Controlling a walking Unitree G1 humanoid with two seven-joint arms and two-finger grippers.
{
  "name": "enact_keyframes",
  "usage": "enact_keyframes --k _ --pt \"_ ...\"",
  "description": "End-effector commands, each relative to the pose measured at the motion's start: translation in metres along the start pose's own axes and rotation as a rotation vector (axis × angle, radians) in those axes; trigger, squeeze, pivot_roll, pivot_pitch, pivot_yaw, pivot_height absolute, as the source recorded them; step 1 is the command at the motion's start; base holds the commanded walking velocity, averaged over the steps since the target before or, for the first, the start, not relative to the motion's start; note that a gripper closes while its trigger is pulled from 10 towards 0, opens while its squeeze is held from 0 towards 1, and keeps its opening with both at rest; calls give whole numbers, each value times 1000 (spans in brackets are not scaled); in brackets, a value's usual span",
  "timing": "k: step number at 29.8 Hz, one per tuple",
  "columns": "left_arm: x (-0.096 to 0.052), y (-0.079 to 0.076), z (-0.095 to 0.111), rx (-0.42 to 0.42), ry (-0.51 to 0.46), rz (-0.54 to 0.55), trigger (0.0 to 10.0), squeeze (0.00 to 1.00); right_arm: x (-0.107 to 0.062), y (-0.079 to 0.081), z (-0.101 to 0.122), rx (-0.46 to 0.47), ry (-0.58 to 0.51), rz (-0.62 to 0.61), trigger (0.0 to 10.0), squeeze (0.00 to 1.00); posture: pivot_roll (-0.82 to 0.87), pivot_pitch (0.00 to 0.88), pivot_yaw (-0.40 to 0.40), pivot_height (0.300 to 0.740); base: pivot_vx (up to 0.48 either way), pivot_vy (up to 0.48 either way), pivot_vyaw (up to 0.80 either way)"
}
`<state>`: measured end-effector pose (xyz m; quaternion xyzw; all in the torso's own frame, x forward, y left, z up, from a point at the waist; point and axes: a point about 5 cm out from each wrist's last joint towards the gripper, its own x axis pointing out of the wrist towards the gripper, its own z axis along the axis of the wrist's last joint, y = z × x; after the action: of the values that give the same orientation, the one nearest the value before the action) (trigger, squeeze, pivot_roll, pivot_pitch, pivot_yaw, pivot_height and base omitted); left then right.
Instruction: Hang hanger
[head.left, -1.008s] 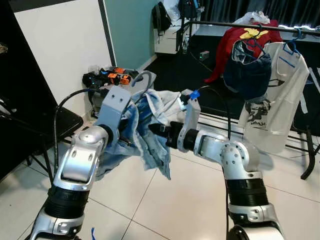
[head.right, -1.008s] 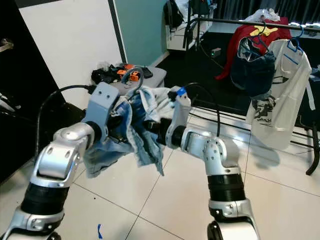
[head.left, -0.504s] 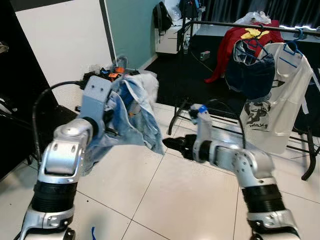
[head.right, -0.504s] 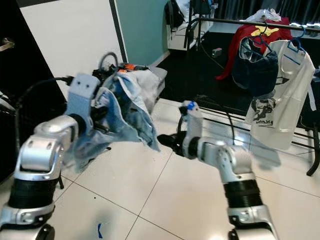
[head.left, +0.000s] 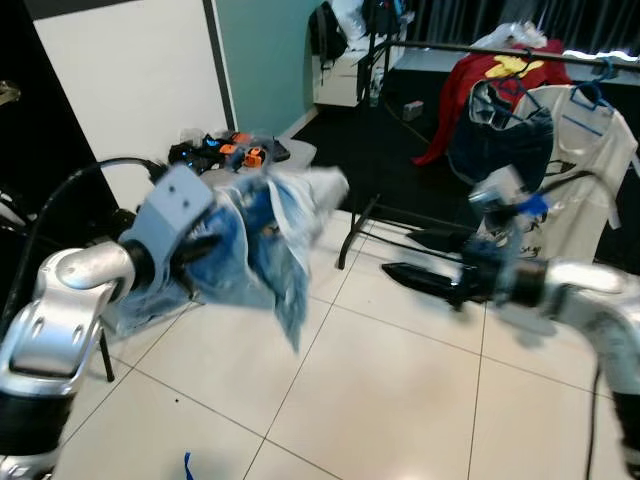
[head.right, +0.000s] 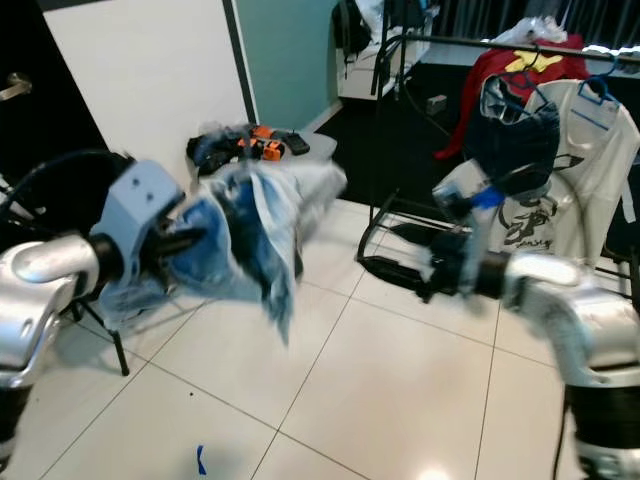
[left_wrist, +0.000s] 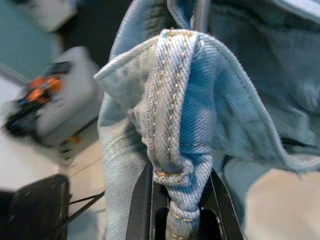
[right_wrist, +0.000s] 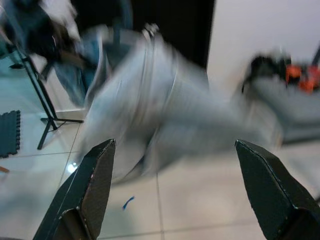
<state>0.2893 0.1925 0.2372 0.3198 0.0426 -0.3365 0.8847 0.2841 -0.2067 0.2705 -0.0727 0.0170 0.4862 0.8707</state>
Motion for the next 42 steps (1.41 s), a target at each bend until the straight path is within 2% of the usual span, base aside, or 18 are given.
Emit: enact_keyframes --k 1,2,4,6,7,9,10,12,13,14,15,17,21,29,30,31,37,42 --pt "-3 -1 13 57 -56 -29 10000 0 4 6 5 -22 -25 50 10000 290 -103 0 34 736 0 0 0" --pt "-4 -7 14 75 -58 -75 10000 0 5 8 11 -40 -45 83 10000 0 -102 0 33 736 0 0 0" --pt "-4 -12 14 92 -63 -120 10000 0 6 11 16 -63 -57 131 10000 0 -99 0 29 736 0 0 0" --pt "-4 -12 14 92 -63 -120 10000 0 6 11 16 -63 -57 131 10000 0 -99 0 29 736 0 0 0" --pt "-5 -16 16 105 -75 -162 10000 0 8 15 18 -85 -44 180 10000 0 -97 0 26 736 0 0 0" --pt "-5 -16 16 105 -75 -162 10000 0 8 15 18 -85 -44 180 10000 0 -97 0 26 736 0 0 0" --pt "-6 -21 21 121 -104 -209 10000 0 12 20 14 -110 4 250 10000 0 -93 0 21 736 0 0 0" --pt "-6 -21 21 121 -104 -209 10000 0 12 20 14 -110 4 250 10000 0 -93 0 21 736 0 0 0" --pt "-8 -25 25 134 -135 -249 10000 0 16 23 8 -129 62 298 10000 0 -94 0 21 736 0 0 0" --pt "-8 -25 25 134 -135 -249 10000 0 16 23 8 -129 62 298 10000 0 -94 0 21 736 0 0 0" --pt "-14 -33 33 157 -193 -333 10000 0 22 30 -7 -152 155 375 10000 0 -91 0 20 736 0 0 0" --pt "-14 -33 33 157 -193 -333 10000 0 22 30 -7 -152 155 375 10000 0 -91 0 20 736 0 0 0" --pt "-20 -39 41 185 -245 -407 10000 0 21 32 -14 -170 194 422 10000 0 -93 0 21 736 0 0 0" --pt "-21 -40 50 207 -283 -431 10000 0 22 37 -19 -165 228 472 10000 0 -97 0 20 736 0 0 0" --pt "-21 -40 51 210 -288 -431 10000 0 22 40 -21 -159 237 497 4039 0 -100 0 21 736 0 0 0" --pt "-20 -40 52 212 -294 -432 10000 0 23 43 -24 -151 250 524 39 0 -101 0 19 736 0 0 0" --pt "-19 -43 56 223 -321 -449 10000 0 26 51 -32 -141 293 573 0 0 -104 0 18 736 0 0 0" --pt "-19 -48 57 219 -336 -487 10000 0 34 56 -39 -179 337 560 0 0 -107 0 30 736 0 0 0"
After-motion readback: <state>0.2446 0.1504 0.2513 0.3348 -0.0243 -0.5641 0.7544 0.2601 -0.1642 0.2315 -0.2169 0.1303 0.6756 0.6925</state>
